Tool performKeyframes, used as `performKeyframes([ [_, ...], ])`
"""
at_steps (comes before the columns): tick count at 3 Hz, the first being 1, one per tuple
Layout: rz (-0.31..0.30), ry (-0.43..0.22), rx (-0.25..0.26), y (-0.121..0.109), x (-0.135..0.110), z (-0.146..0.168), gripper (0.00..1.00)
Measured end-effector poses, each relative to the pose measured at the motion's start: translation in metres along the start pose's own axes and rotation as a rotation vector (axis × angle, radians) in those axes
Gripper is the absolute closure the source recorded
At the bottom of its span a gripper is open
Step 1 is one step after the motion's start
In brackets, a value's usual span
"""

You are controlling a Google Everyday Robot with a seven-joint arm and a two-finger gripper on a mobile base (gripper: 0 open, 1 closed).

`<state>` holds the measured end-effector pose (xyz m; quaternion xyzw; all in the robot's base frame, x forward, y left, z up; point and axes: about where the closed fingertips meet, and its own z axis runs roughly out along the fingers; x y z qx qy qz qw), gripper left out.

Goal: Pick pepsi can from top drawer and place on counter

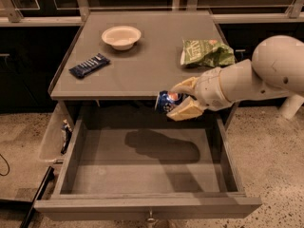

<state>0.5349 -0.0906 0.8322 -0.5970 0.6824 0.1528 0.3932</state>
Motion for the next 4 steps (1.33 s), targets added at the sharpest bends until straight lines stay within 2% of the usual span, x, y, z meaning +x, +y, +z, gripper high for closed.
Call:
performKeyframes([
  [1, -0.092, -0.023, -0.001, -0.033, -0.031, 0.003, 1.00],
  [2, -0.147, -0.058, -0.001, -0.074, -0.057, 0.009, 1.00],
  [3, -0.158, -0.087, -0.005, -0.111, -0.071, 0.018, 1.00],
  [4, -0.121, -0.122, -0.006, -0.138, -0.070, 0.030, 1.00],
])
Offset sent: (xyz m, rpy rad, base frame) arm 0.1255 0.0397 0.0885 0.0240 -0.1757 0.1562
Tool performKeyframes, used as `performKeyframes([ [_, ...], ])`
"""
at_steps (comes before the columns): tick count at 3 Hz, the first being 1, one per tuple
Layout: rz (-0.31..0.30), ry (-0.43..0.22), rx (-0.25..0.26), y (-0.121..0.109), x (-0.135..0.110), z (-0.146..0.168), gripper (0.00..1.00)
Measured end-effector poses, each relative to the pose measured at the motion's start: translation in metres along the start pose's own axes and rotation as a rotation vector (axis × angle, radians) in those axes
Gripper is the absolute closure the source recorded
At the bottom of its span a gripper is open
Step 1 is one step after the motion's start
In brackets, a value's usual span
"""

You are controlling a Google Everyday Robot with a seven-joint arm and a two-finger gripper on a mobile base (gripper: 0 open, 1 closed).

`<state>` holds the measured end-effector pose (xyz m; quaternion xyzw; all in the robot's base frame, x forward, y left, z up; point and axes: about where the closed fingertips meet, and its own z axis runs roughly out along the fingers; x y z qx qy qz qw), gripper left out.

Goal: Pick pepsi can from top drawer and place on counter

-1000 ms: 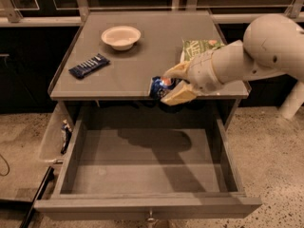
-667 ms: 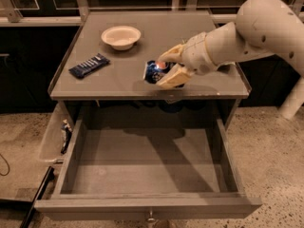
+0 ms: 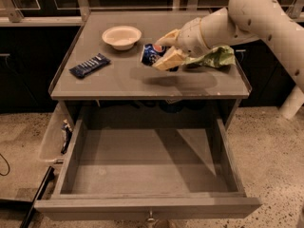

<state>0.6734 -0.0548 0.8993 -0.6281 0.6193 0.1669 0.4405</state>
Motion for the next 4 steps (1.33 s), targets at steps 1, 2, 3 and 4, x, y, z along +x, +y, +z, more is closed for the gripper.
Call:
performKeyframes([
  [1, 0.057, -0.010, 0.008, -0.018, 0.015, 0.012, 1.00],
  [2, 0.109, 0.004, 0.002, -0.024, 0.028, 0.034, 1.00],
  [3, 0.136, 0.022, -0.006, -0.024, 0.034, 0.049, 1.00],
  [4, 0.136, 0.022, -0.006, -0.024, 0.034, 0.049, 0.81],
])
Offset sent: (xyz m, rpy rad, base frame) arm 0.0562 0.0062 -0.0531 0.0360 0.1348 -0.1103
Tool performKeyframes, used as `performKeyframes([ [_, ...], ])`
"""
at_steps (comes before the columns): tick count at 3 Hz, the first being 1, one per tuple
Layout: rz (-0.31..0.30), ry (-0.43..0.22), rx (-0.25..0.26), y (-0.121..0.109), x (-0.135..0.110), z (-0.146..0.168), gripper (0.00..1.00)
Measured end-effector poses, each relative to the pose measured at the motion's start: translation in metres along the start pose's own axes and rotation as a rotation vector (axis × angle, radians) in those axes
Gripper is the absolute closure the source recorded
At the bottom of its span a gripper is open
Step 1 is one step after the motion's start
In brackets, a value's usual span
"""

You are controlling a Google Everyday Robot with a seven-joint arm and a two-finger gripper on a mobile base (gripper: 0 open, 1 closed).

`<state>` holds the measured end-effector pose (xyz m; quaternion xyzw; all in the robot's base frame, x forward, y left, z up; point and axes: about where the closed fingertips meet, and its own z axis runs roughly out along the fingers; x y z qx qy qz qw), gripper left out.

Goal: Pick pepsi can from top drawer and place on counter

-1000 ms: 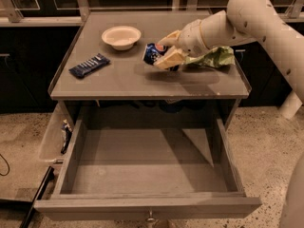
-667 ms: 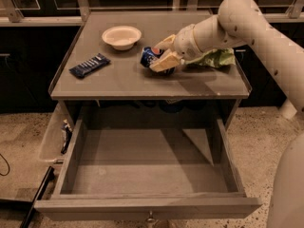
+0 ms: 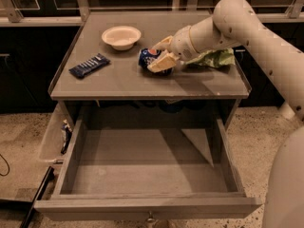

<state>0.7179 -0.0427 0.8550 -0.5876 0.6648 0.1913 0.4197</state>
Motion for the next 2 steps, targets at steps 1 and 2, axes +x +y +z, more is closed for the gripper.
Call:
performKeyframes([
  [1, 0.000, 0.000, 0.000, 0.0000, 0.0000, 0.0000, 0.58],
  [2, 0.000, 0.000, 0.000, 0.0000, 0.0000, 0.0000, 0.35],
])
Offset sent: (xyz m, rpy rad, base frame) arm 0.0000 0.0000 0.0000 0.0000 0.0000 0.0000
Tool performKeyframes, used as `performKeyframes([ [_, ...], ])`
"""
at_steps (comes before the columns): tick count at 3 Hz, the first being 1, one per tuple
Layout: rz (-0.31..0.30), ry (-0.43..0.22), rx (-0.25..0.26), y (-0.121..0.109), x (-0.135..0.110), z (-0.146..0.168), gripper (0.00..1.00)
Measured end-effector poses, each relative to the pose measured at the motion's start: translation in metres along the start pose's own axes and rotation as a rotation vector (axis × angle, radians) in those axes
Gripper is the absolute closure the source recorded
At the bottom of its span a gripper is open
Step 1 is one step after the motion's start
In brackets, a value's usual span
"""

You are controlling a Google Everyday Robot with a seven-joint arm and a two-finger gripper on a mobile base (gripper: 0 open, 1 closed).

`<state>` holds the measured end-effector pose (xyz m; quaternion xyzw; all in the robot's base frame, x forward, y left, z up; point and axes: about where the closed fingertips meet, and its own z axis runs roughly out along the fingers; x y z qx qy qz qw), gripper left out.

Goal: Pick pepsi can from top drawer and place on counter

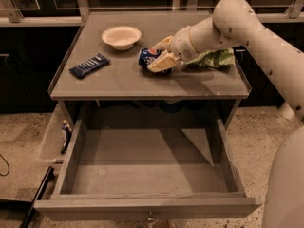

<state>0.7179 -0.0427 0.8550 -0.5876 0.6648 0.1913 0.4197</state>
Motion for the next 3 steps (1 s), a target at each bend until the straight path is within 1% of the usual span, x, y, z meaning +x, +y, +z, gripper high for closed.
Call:
performKeyframes([
  [1, 0.000, 0.000, 0.000, 0.0000, 0.0000, 0.0001, 0.12],
  [2, 0.000, 0.000, 0.000, 0.0000, 0.0000, 0.0001, 0.00],
  [3, 0.000, 0.000, 0.000, 0.0000, 0.0000, 0.0001, 0.00],
])
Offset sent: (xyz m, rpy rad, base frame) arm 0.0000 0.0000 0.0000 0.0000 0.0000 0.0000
